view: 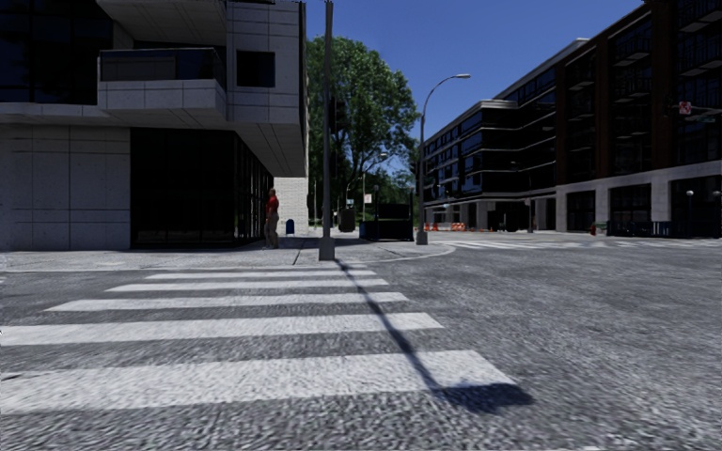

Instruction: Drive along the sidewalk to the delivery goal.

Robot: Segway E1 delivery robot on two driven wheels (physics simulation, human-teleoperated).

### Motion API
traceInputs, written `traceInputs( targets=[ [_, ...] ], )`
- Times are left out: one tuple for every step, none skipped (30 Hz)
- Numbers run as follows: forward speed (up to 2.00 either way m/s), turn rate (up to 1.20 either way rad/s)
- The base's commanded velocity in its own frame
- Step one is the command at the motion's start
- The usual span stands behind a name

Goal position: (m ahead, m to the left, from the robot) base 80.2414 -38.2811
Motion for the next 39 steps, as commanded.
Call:
traceInputs(
  targets=[
    [1.57, 0.43],
    [1.55, 0.43],
    [1.55, 0.43],
    [1.55, 0.43],
    [1.54, 0.43],
    [1.54, 0.43],
    [1.54, 0.43],
    [1.54, 0.43],
    [1.54, 0.43],
    [1.54, 0.43],
    [1.54, 0.43],
    [1.54, 0.43],
    [1.54, 0.41],
    [1.54, 0.41],
    [1.54, 0.39],
    [1.54, 0.39],
    [1.54, 0.38],
    [1.54, 0.38],
    [1.54, 0.38],
    [1.54, 0.38],
    [1.54, 0.38],
    [1.54, 0.38],
    [1.54, 0.38],
    [1.54, 0.36],
    [1.62, 0.33],
    [2.00, 0.31],
    [2.00, 0.31],
    [2.00, 0.31],
    [2.00, 0.31],
    [2.00, 0.31],
    [2.00, 0.31],
    [2.00, 0.31],
    [2.00, 0.31],
    [2.00, 0.31],
    [2.00, 0.31],
    [2.00, 0.31],
    [2.00, 0.31],
    [2.00, 0.31],
    [2.00, 0.31]
  ],
)
